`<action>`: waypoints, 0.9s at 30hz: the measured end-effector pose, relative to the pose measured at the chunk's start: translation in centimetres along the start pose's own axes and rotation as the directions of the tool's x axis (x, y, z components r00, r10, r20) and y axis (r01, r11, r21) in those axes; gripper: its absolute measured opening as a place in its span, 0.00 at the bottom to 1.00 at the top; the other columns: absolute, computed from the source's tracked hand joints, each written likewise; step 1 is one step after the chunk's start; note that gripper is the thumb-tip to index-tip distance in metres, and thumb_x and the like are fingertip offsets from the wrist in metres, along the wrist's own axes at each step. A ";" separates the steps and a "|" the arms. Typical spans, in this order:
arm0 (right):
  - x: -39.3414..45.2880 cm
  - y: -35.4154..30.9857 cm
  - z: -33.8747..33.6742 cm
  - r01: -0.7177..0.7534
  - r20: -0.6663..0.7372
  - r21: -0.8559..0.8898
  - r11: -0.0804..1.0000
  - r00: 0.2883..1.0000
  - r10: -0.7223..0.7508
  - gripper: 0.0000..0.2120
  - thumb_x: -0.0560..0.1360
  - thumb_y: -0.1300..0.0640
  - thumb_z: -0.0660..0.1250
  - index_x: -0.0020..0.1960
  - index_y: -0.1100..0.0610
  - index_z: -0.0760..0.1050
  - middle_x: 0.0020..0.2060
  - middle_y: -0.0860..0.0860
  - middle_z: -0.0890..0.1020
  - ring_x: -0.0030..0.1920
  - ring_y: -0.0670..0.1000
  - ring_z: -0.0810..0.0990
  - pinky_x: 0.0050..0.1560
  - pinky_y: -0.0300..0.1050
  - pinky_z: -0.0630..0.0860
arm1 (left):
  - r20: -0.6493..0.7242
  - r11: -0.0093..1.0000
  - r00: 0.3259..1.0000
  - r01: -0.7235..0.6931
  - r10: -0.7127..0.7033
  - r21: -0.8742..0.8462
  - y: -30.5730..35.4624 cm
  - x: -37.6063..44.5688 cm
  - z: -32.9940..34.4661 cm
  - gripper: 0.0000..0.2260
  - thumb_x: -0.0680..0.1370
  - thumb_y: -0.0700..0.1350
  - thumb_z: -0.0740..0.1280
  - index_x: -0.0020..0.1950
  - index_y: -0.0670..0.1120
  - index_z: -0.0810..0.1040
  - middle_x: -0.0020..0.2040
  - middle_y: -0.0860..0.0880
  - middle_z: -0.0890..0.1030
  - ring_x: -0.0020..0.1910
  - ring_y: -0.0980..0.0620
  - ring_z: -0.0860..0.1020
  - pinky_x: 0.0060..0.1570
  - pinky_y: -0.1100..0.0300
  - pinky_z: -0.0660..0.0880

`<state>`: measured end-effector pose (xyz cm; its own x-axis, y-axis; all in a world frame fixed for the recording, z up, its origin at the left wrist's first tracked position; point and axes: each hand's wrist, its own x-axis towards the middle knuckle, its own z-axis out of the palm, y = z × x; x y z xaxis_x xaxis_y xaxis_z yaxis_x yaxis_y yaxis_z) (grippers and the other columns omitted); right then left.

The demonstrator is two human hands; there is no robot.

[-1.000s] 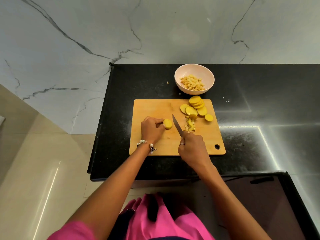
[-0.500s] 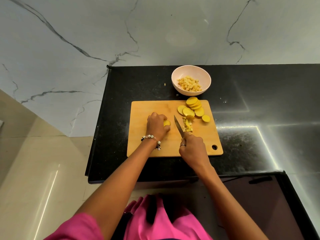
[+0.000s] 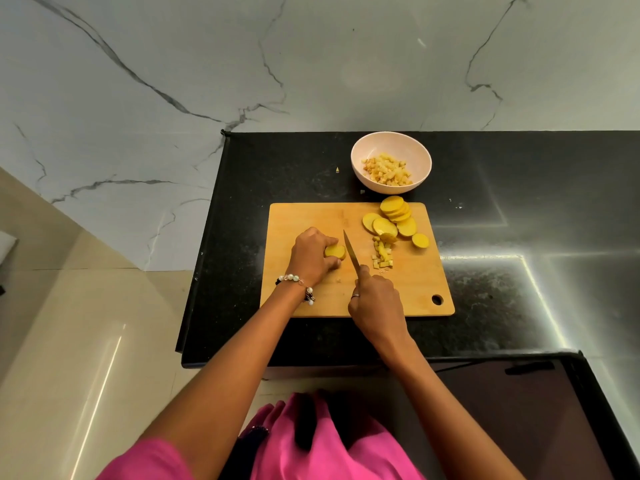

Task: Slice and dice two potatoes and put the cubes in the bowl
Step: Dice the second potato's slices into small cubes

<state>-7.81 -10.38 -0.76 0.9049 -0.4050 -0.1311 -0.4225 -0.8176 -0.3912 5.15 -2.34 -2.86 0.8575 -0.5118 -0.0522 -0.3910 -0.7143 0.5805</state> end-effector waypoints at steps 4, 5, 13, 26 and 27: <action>0.1 -0.4 -0.1 0.019 0.001 -0.005 1.000 1.000 -0.019 0.24 0.78 0.60 0.55 0.74 0.60 0.60 0.51 0.60 0.78 0.49 0.61 0.77 0.43 0.50 0.72 | -0.011 1.000 1.000 0.010 -0.010 -0.013 -0.2 0.1 0.0 0.22 0.69 0.46 0.76 0.61 0.46 0.79 0.54 0.46 0.77 0.51 0.49 0.77 0.54 0.55 0.75; 0.1 -0.5 0.0 0.019 0.008 -0.014 1.000 1.000 -0.018 0.24 0.78 0.60 0.55 0.74 0.60 0.60 0.51 0.60 0.78 0.49 0.61 0.77 0.43 0.50 0.72 | -0.014 1.000 1.000 0.009 -0.009 -0.021 -0.2 0.1 0.1 0.22 0.69 0.46 0.76 0.61 0.46 0.79 0.54 0.46 0.77 0.50 0.49 0.77 0.53 0.55 0.75; 0.3 -2.1 0.3 0.022 0.036 -0.135 0.991 0.999 -0.017 0.23 0.79 0.65 0.50 0.73 0.64 0.55 0.55 0.62 0.75 0.52 0.64 0.77 0.44 0.52 0.71 | -0.051 0.998 0.999 0.013 -0.016 -0.068 -0.6 0.3 0.2 0.20 0.66 0.47 0.77 0.56 0.44 0.82 0.51 0.47 0.80 0.48 0.50 0.78 0.51 0.57 0.75; -2.6 -1.8 -0.3 -0.021 0.088 -0.127 0.992 0.996 0.032 0.27 0.78 0.63 0.52 0.76 0.62 0.50 0.58 0.60 0.73 0.53 0.61 0.76 0.44 0.49 0.69 | -0.062 0.997 0.998 0.013 -0.018 -0.072 -0.8 0.1 0.2 0.20 0.66 0.47 0.77 0.57 0.45 0.82 0.51 0.48 0.80 0.47 0.51 0.78 0.50 0.56 0.76; -2.2 -2.0 -0.4 -0.017 0.075 -0.114 0.993 0.997 0.025 0.27 0.78 0.63 0.52 0.76 0.62 0.51 0.57 0.60 0.73 0.52 0.61 0.76 0.43 0.49 0.68 | -0.053 0.998 0.999 0.010 -0.014 -0.066 -0.8 0.2 0.2 0.20 0.67 0.47 0.77 0.57 0.45 0.81 0.52 0.48 0.79 0.47 0.51 0.78 0.51 0.56 0.76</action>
<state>-8.95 -8.05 0.71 0.8952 -0.3937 -0.2088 -0.4407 -0.8520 -0.2827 5.54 -1.93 -3.48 0.8791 -0.4763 -0.0173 -0.3595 -0.6864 0.6321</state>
